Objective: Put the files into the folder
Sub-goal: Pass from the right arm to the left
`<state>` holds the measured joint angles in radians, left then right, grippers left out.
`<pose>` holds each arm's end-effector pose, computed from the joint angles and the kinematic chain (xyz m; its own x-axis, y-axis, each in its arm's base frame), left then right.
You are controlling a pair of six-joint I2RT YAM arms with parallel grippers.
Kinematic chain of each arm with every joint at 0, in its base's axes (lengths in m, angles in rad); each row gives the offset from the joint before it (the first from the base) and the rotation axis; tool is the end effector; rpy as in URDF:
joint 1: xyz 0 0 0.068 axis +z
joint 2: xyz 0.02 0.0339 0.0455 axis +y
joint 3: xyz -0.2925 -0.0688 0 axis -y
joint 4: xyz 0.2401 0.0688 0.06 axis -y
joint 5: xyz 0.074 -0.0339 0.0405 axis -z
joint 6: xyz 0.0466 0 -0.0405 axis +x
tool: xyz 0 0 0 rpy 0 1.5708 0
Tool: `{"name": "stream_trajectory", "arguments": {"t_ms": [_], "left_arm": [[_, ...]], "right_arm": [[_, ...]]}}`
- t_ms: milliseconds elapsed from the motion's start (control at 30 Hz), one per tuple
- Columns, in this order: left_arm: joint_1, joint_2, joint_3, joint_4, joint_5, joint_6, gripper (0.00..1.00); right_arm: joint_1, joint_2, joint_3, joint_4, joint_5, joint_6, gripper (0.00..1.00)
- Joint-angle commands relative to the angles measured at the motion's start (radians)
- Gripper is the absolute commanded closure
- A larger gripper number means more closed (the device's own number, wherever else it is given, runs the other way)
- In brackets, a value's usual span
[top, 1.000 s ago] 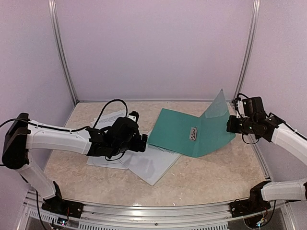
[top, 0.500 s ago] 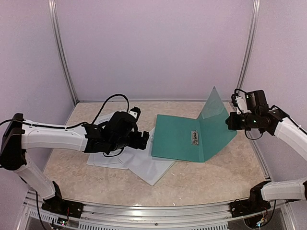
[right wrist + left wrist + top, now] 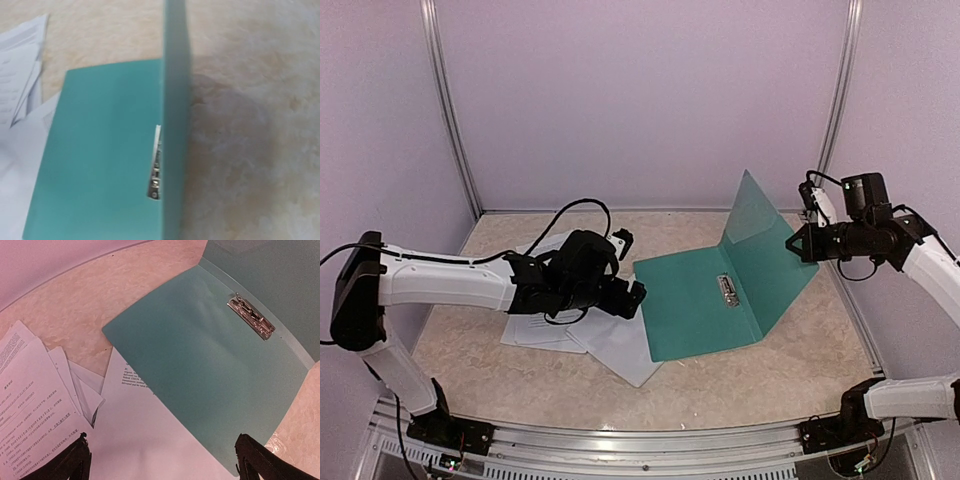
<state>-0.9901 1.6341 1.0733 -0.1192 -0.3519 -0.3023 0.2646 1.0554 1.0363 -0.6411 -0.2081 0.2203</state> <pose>0.2138 -0.2966 0.2545 -0.5192 0.2819 -0.8068 0.5062 0.8621 -0.0246 0.2016 0.0646 0.3501 -0.6680 0.0405 -0.7431 -0.2740 0.9150 0.2962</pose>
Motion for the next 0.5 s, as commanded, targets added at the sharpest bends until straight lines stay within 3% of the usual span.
{"name": "stream_trajectory", "arguments": {"t_ms": [0,267,467], "left_arm": [[0.001,0.005,0.062,0.003,0.177,0.130,0.03],[0.002,0.026,0.235,-0.142,0.278,0.297,0.03],[0.004,0.010,0.336,-0.255,0.390,0.429,0.04]], "right_arm": [[-0.011,0.007,0.086,-0.102,-0.079,-0.131,1.00],[-0.011,0.041,0.263,-0.247,-0.145,-0.261,1.00],[-0.009,0.050,0.273,-0.265,-0.260,-0.295,1.00]]}}
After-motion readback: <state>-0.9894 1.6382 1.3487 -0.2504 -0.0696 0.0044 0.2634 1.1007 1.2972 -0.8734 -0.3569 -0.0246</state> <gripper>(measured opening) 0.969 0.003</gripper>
